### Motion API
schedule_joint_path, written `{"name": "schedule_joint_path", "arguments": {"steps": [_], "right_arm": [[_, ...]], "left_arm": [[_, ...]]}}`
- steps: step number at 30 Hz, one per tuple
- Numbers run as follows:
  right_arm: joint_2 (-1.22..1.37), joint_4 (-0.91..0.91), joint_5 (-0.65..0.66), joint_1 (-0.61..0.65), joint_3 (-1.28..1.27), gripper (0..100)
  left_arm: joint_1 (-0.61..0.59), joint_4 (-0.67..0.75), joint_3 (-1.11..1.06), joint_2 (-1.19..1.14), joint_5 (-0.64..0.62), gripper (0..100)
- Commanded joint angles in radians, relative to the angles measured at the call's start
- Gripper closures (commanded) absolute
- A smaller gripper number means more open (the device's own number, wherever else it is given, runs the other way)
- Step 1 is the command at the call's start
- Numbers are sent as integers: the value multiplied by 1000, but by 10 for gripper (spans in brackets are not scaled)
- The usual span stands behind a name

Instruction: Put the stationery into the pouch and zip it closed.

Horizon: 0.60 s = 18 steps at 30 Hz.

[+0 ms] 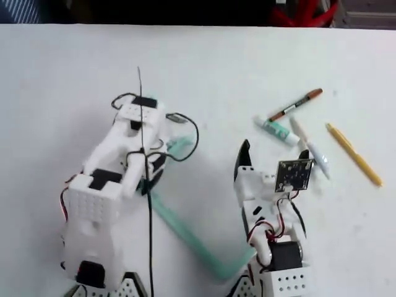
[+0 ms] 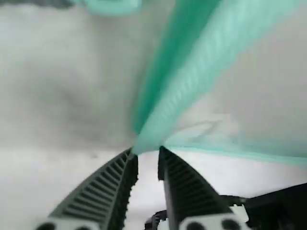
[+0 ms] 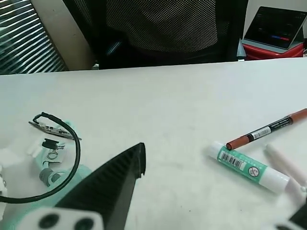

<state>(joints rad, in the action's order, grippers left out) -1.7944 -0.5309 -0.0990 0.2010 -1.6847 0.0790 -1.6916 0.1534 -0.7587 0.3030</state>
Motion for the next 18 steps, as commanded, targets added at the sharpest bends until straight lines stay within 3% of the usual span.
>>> {"name": "schedule_joint_path", "arguments": {"steps": [1, 9, 18], "right_arm": [[-4, 12, 14, -2, -6, 509], [-4, 12, 14, -2, -6, 509], [-4, 12, 14, -4, -6, 509]], "left_arm": [[36, 0, 28, -4, -3, 980], [54, -91, 110, 200, -11, 980], [70, -74, -75, 588, 68, 980]]}}
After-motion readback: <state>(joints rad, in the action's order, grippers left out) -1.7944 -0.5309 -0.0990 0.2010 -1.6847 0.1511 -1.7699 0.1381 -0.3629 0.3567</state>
